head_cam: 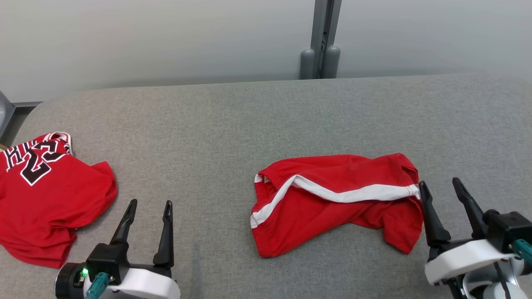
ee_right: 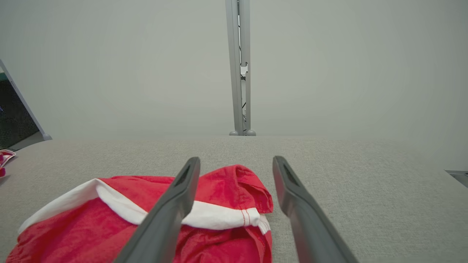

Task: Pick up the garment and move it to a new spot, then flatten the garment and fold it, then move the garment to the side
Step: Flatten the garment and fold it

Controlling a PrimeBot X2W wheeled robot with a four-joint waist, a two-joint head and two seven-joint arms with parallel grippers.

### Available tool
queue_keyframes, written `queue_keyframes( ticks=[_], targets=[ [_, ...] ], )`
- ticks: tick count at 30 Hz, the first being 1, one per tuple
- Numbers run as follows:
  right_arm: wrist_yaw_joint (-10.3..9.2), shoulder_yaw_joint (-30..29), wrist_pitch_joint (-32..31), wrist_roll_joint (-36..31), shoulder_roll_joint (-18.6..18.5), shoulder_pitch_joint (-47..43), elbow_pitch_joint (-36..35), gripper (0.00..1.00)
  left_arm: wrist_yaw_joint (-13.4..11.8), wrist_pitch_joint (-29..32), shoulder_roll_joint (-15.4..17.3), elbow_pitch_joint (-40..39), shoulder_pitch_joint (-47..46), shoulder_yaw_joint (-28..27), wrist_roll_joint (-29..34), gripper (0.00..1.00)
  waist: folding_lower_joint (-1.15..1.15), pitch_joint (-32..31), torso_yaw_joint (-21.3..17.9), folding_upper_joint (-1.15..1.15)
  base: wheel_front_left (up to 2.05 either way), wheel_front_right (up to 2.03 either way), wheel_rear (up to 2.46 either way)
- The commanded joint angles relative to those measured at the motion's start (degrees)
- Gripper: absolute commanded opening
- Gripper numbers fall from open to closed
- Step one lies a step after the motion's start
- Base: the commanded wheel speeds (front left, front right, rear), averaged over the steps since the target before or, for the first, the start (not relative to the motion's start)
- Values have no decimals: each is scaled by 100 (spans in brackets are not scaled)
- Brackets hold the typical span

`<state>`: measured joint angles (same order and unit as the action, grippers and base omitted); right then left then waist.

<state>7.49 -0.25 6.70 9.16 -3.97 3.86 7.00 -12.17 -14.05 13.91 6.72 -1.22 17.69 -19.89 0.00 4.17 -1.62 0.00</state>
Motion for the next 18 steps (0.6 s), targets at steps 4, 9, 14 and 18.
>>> queue_keyframes(
  ticks=[4, 9, 14, 18],
  targets=[
    [1, -58, -147, -44, 30, -179, -251, 100, -6, 38, 36, -28, 75, 32, -35, 100, 0, -38, -44, 0, 0, 0, 0],
    [1, -97, -218, -77, 55, -256, -382, 100, -9, 76, 34, -38, 92, 80, -36, 100, 0, -67, -53, 0, 0, 0, 0],
    [1, -114, -266, -72, 74, -294, -465, 100, 61, 165, 21, -34, -5, 216, -3, 100, 0, -47, -39, 0, 0, 0, 0],
    [1, -98, -277, -62, 82, -259, -502, 100, 241, 383, -3, 3, -210, 434, 10, 100, 0, 6, -32, 0, 0, 0, 0]
  ],
)
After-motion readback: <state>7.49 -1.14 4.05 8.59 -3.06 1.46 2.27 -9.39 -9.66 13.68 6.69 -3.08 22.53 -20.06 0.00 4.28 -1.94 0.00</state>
